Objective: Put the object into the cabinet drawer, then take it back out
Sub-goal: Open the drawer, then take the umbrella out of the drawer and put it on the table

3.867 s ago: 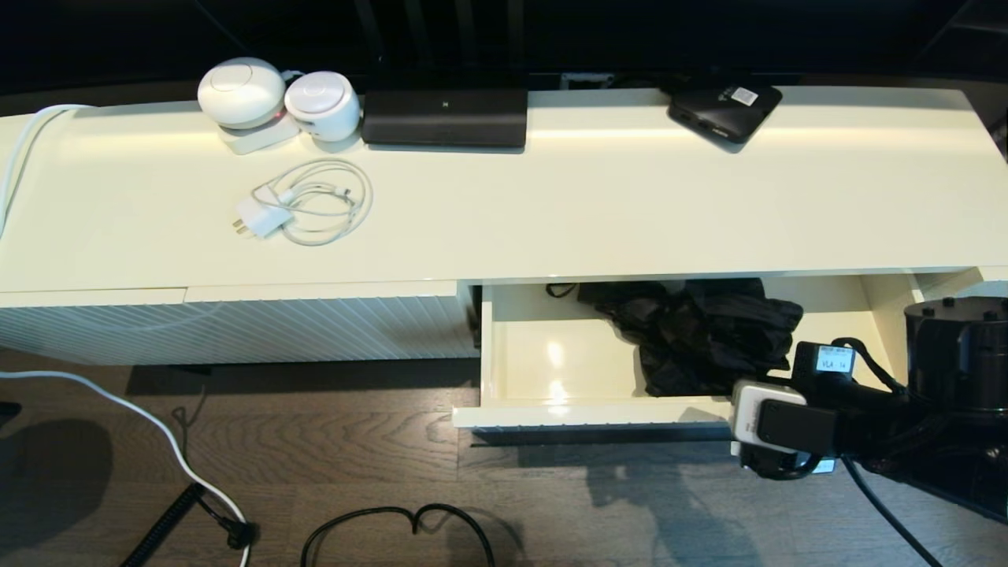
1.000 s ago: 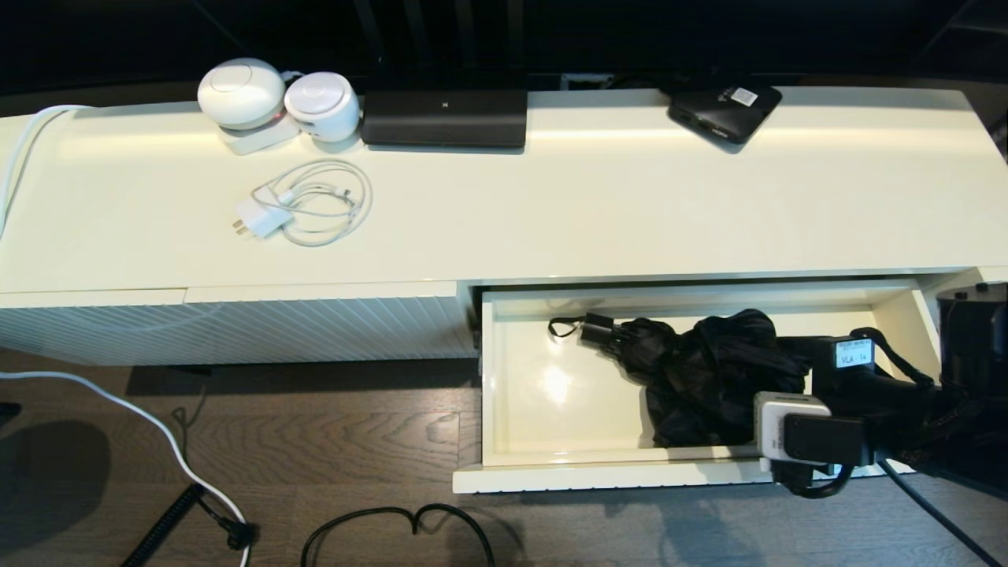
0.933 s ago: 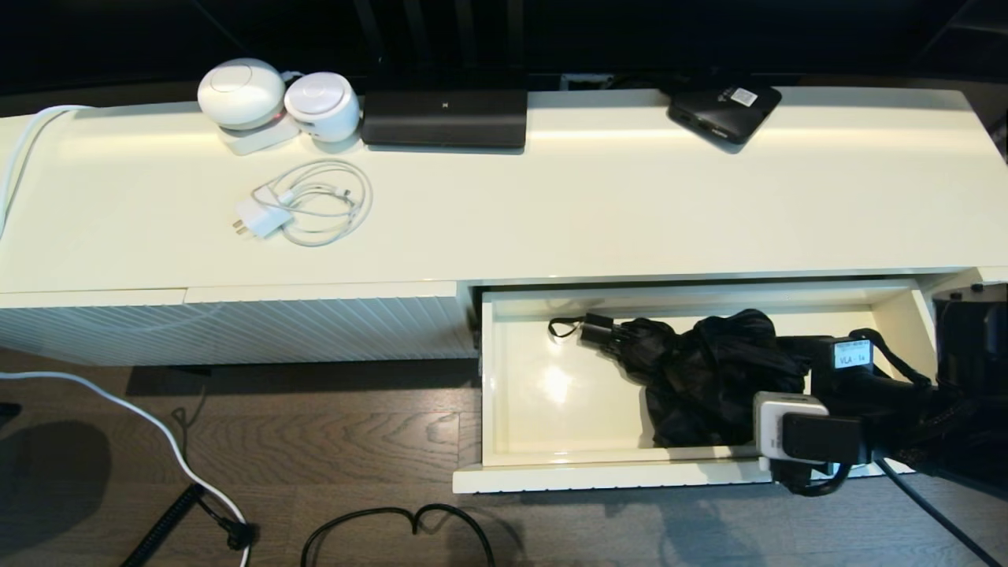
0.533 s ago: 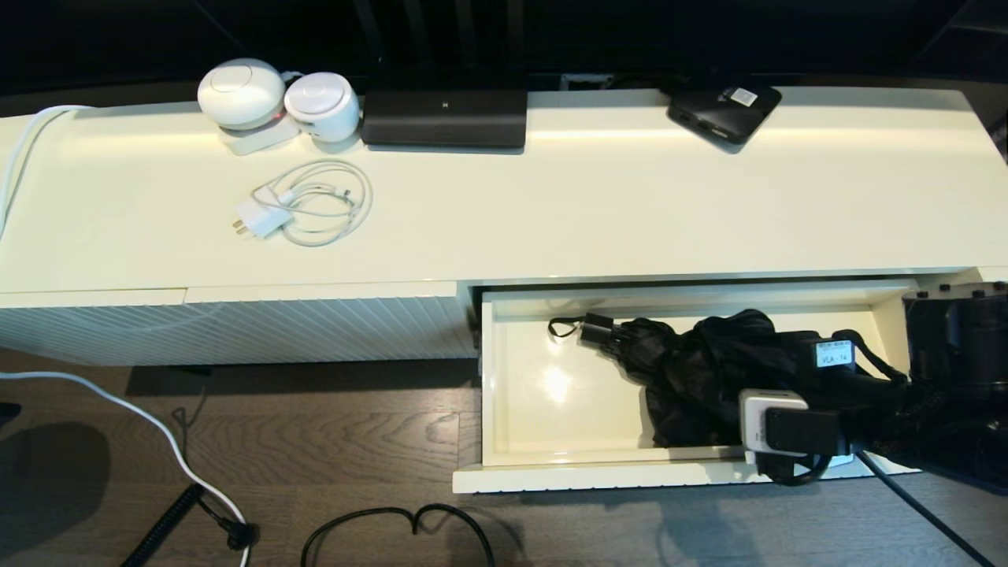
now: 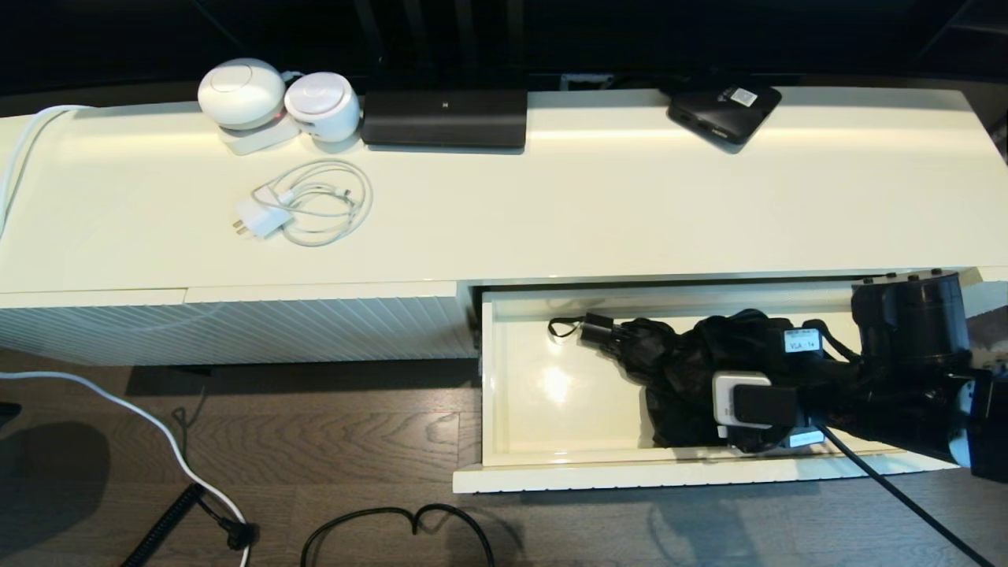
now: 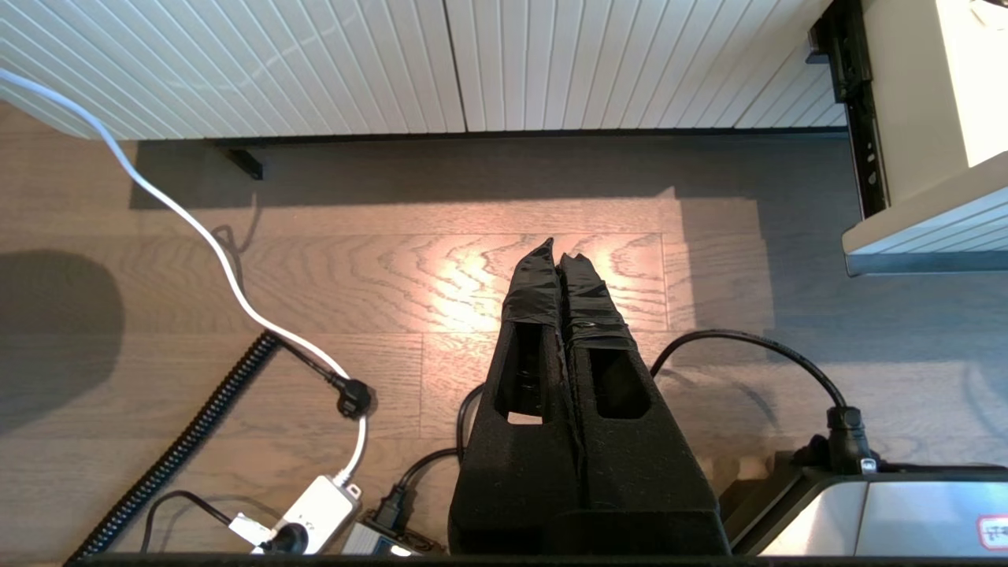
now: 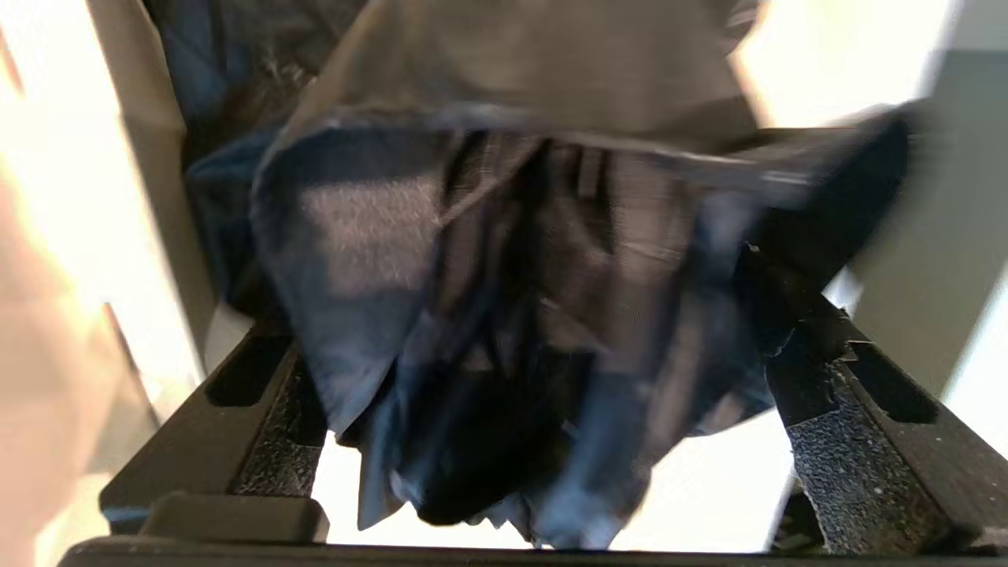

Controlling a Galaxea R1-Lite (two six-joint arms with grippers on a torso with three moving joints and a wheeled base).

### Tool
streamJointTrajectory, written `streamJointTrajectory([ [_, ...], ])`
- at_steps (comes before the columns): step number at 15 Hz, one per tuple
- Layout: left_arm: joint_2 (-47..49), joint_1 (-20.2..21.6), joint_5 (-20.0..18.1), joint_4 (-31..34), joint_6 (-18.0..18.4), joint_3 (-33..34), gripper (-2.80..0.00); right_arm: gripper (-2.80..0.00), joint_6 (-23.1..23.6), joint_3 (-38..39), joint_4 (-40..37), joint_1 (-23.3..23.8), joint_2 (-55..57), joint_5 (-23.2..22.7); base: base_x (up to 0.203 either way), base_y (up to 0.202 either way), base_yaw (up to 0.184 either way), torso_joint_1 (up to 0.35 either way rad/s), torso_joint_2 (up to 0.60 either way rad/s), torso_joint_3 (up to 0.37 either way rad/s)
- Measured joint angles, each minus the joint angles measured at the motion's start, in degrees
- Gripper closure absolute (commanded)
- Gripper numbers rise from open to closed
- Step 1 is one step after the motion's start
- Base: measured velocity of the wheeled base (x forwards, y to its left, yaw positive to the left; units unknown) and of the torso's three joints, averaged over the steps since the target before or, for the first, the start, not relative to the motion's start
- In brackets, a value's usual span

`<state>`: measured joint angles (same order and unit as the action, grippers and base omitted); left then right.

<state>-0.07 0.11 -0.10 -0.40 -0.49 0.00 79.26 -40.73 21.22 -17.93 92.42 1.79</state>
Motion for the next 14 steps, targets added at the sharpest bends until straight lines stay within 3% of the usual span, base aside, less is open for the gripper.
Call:
streamJointTrajectory([
  [14, 0.0, 0.0, 0.0, 0.0, 0.0, 0.0, 0.00, -2.80, 0.0, -1.5, 0.3, 1.4, 4.8, -0.5, 0.000, 0.000, 0.000, 0.000, 0.00, 0.000],
])
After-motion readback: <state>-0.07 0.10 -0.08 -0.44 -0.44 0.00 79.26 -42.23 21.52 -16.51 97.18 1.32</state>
